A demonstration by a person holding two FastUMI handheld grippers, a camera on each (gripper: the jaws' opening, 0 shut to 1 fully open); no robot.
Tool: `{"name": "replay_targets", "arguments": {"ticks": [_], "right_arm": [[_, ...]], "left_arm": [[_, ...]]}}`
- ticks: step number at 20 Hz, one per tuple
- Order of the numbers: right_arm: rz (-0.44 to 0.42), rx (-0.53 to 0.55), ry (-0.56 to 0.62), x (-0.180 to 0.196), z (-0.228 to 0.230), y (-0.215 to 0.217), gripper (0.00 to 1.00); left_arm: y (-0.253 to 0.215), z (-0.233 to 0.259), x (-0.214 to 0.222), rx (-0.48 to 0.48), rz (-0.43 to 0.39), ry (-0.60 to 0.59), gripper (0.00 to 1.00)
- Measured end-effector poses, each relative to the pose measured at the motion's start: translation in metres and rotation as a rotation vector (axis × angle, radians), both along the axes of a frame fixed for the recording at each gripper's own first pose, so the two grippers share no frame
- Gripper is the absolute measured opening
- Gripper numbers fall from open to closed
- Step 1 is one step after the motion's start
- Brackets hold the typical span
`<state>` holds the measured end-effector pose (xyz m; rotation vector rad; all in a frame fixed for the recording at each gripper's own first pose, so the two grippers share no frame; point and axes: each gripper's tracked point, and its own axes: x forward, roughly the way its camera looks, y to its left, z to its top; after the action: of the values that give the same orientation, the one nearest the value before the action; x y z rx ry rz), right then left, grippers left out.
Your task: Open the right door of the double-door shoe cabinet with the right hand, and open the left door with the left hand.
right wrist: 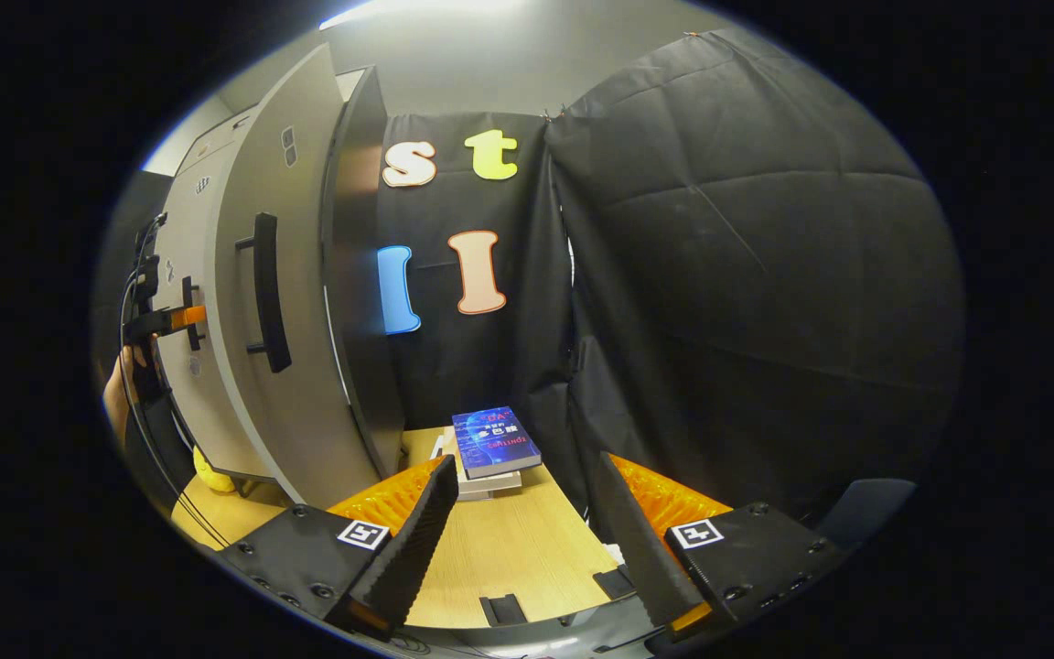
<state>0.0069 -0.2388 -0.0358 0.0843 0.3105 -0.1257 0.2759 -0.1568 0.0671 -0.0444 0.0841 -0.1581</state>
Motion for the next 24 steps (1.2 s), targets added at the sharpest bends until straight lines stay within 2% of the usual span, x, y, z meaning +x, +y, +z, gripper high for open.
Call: {"name": "replay_targets", "arguments": {"ticks": [1, 3, 4, 5, 6, 8, 9, 11, 16, 17, 24], "right_arm": [[0.002, -0.002, -0.001, 0.000, 0.001, 0.001, 0.96], [0.007, 0.000, -0.001, 0.001, 0.000, 0.002, 0.94], [0.008, 0.002, -0.001, 0.001, 0.000, 0.003, 0.94], [0.011, 0.003, -0.001, 0.000, 0.000, 0.004, 0.94], [0.013, 0.002, 0.000, 0.000, 0.000, 0.003, 0.94], [0.014, 0.001, -0.004, 0.001, 0.002, 0.001, 0.96], [0.018, 0.003, -0.007, 0.004, 0.003, 0.003, 0.96], [0.027, 0.010, -0.016, 0.011, 0.006, 0.006, 0.94], [0.062, 0.037, -0.043, 0.025, 0.012, 0.027, 0.94], [0.073, 0.039, -0.046, 0.027, 0.015, 0.030, 0.98], [0.147, 0.011, -0.045, 0.046, 0.012, 0.067, 0.98]], "left_arm": [[-0.003, 0.000, -0.001, 0.004, -0.005, 0.001, 0.50], [-0.006, 0.000, -0.002, 0.019, 0.002, 0.003, 0.30], [-0.006, -0.001, 0.000, 0.010, 0.005, 0.010, 0.31], [-0.005, -0.003, -0.001, 0.008, 0.005, 0.017, 0.24], [-0.004, -0.003, -0.003, 0.009, 0.001, 0.023, 0.24], [-0.004, -0.003, -0.003, 0.002, -0.012, 0.027, 0.15], [-0.002, -0.003, -0.007, -0.011, -0.018, 0.030, 0.17], [-0.003, -0.002, -0.014, 0.000, -0.040, 0.047, 0.13], [0.011, 0.001, -0.039, -0.010, -0.087, 0.060, 0.13], [0.012, 0.002, -0.044, -0.007, -0.097, 0.061, 0.13], [0.032, 0.006, -0.077, -0.024, -0.133, 0.072, 0.14]]}}
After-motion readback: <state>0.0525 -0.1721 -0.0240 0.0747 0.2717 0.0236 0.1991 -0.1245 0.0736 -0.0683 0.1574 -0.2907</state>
